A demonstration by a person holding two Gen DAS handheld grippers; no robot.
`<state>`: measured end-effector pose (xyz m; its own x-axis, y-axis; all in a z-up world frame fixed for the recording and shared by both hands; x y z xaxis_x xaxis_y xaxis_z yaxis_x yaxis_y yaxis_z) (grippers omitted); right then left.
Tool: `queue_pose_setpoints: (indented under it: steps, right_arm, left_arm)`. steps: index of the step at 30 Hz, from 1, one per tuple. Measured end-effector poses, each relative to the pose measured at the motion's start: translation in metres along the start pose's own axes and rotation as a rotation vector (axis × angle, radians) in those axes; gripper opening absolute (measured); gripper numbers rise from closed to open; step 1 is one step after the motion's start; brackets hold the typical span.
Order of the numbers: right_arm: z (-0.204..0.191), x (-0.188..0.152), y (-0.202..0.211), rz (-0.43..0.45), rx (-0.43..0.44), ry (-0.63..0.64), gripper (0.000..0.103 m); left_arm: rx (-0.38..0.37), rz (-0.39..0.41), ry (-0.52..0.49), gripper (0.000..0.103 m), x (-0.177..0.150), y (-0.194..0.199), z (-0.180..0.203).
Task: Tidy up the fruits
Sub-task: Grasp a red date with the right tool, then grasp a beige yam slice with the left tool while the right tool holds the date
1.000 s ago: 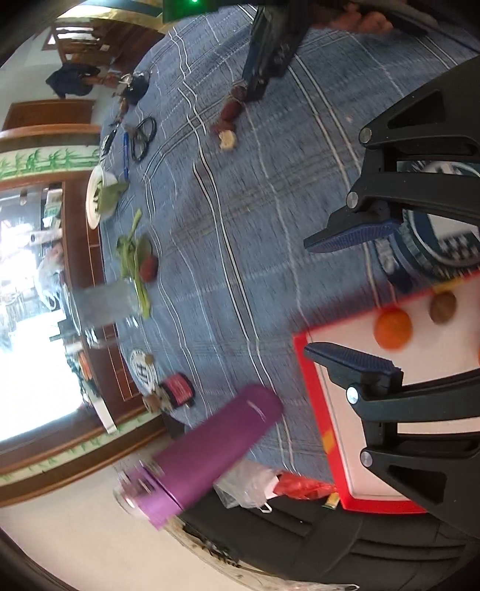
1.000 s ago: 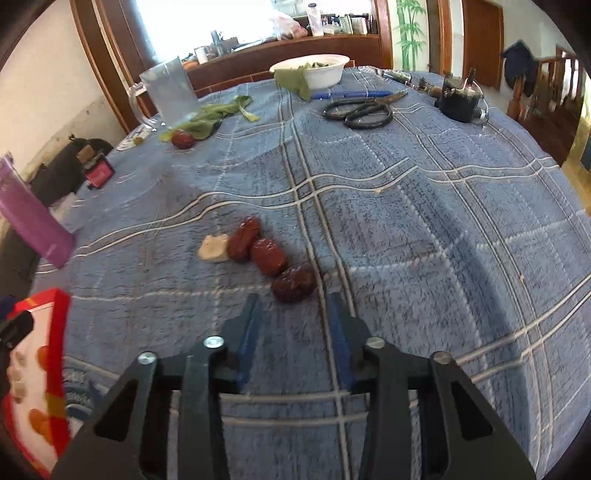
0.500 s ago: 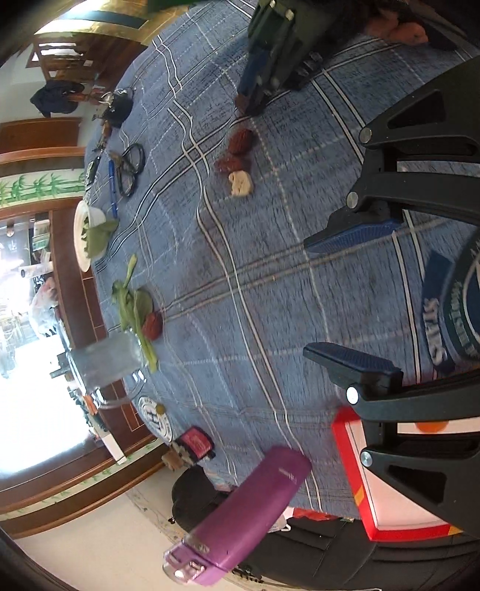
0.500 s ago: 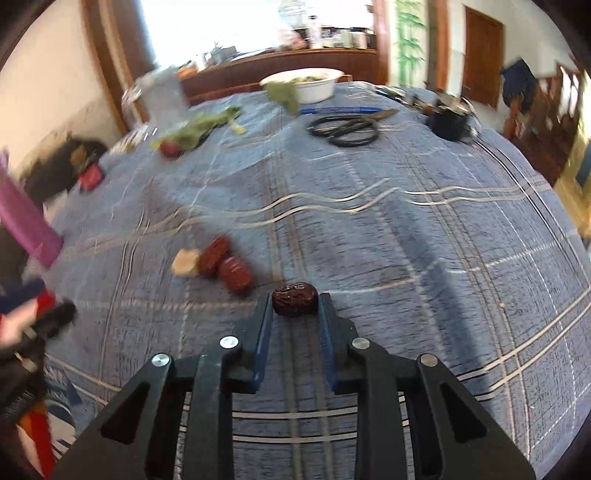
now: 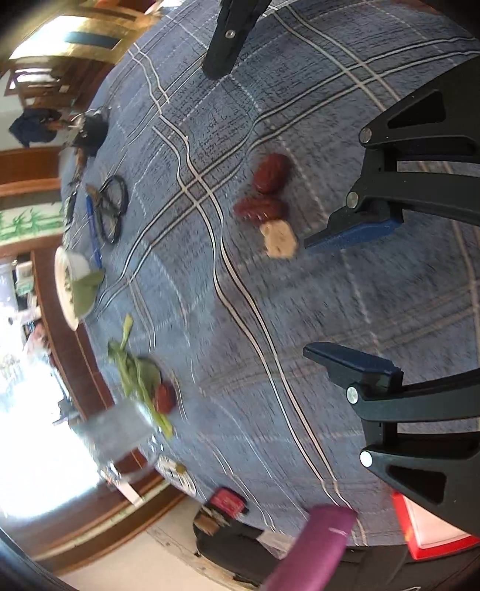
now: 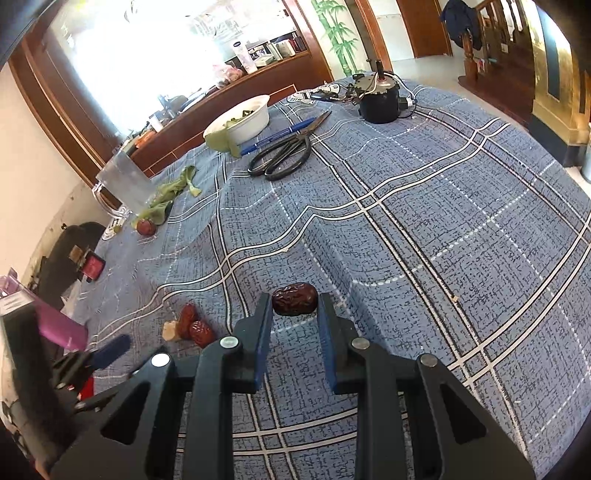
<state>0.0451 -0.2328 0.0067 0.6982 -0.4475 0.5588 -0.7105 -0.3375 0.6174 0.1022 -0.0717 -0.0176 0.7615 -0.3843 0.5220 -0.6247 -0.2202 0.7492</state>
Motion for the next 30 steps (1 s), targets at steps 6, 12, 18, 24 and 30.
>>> queue_pose_setpoints:
  steps: [6, 12, 18, 24, 30]
  right_arm:
    - [-0.002, -0.001, 0.000, -0.001, 0.015, 0.000, 0.026]
    - [-0.004, -0.001, -0.001, -0.004, 0.019, -0.004, 0.026]
    - [-0.004, -0.002, -0.003, -0.014, 0.026, -0.009, 0.026]
    - [-0.004, -0.002, -0.004, -0.014, 0.034, -0.012, 0.026]
    - [-0.004, -0.002, -0.003, -0.011, 0.037, -0.016, 0.026]
  left_arm:
    - [-0.011, 0.026, -0.010, 0.050, 0.016, -0.009, 0.009]
    - [-0.074, 0.036, 0.007, 0.050, 0.013, -0.008, 0.010]
    - [-0.079, 0.047, 0.002, 0.050, 0.024, -0.012, 0.017]
    - [-0.086, 0.081, 0.002, 0.050, 0.037, -0.016, 0.030]
    - [-0.041, 0.057, 0.075, 0.023, 0.039, -0.023, 0.017]
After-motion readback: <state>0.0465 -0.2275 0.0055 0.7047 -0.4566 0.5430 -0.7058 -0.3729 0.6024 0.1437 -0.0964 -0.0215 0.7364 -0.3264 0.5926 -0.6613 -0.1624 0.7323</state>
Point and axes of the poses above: each gripper's, at about its wrist camera, not at the fingertips, and y roughly against the way its jaws point, z to its right, x to its top, the point moved 3 cm from there along -y, roughly the way its jaws point, and after that the axes turned 12 degrees about x, right-handed, at the moved point
